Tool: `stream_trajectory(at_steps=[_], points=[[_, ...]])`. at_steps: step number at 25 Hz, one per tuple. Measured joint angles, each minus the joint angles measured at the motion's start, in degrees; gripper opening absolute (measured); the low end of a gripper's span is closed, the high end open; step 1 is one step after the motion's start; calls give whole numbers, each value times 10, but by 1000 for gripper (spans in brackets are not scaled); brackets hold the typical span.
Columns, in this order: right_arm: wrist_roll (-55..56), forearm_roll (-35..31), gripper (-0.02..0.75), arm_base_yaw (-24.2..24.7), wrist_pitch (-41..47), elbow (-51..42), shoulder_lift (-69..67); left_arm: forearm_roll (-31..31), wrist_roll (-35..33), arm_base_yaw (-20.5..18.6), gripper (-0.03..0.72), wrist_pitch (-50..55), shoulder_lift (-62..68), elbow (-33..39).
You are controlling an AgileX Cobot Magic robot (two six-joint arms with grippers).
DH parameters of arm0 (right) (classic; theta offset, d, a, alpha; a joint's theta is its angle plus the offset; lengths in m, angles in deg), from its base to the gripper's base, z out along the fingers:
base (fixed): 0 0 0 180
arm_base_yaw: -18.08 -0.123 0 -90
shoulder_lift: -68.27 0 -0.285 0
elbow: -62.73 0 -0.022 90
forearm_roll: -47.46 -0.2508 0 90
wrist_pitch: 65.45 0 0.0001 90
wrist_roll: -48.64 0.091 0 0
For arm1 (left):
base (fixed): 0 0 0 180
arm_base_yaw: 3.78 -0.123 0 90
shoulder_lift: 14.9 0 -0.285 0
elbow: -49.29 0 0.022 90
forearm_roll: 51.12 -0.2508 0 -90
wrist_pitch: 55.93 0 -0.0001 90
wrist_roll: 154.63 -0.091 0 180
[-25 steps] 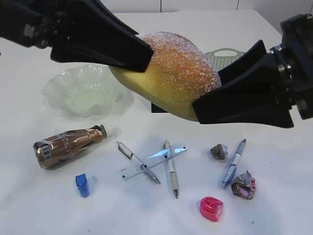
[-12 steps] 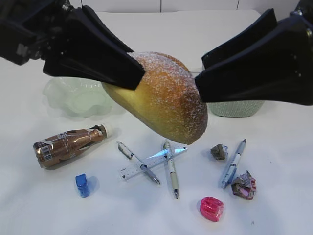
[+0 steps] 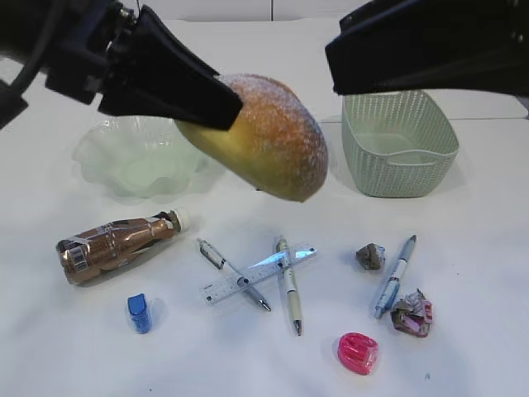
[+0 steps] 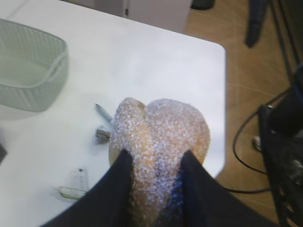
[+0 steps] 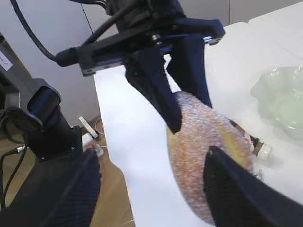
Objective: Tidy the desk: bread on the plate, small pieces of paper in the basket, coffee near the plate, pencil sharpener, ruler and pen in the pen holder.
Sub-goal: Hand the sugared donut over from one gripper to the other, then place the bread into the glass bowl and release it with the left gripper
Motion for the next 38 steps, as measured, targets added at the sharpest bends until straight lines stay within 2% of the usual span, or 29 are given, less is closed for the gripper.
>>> stream_trajectory(at_steps=[13,21,26,31,34,38], points=[[0,1,535,0,-3,2,0,10,2,0,184,-292,0,0],[0,4,534,0,-15,2,0,44,2,0,184,-411,1,0],[1,27,535,0,-21,2,0,37,2,0,184,-419,2,0],[14,71,535,0,-23,2,0,-31,2,0,184,-368,4,0],[23,87,535,0,-24,2,0,-51,5,-2,184,-340,13,0],[51,131,535,0,-27,2,0,-58,20,-26,184,-314,31,0]])
